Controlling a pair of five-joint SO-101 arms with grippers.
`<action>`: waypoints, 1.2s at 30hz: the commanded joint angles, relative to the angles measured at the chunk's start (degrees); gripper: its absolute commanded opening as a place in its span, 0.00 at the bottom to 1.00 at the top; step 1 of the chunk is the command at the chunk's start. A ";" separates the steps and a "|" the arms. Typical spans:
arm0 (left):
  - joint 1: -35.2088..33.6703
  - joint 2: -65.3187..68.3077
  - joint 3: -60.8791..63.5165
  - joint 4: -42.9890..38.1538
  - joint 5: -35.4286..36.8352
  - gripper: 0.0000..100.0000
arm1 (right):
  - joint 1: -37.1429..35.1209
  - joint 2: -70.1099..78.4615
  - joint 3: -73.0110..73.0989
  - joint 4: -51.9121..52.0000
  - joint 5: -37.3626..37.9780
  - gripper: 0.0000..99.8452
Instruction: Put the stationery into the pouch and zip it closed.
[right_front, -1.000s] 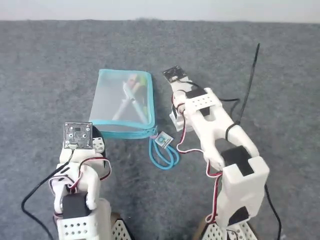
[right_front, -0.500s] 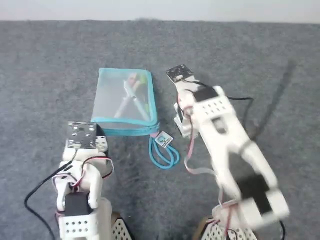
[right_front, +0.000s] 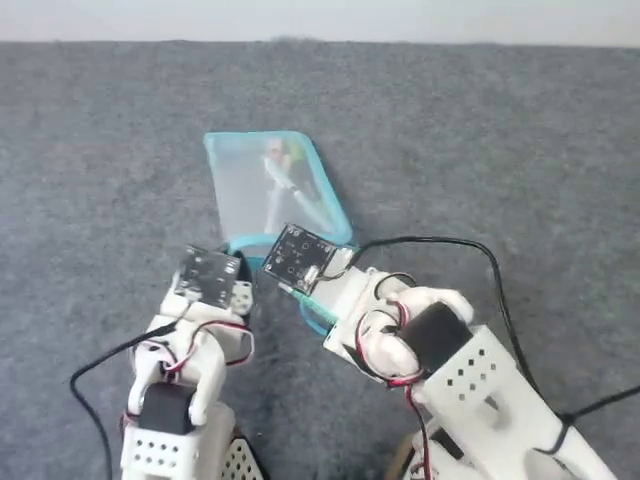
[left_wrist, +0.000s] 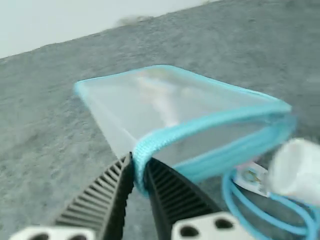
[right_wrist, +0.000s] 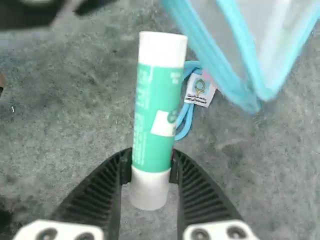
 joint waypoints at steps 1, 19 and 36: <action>5.54 -1.23 -0.84 0.35 -0.70 0.01 | -0.57 2.68 -0.44 -0.57 0.88 0.01; 5.80 -1.23 -1.01 0.26 -0.70 0.01 | 8.92 23.52 -11.60 -2.77 -4.66 0.01; 6.24 -1.23 -1.01 0.26 -3.87 0.01 | 10.24 43.12 -41.05 9.01 -8.18 0.01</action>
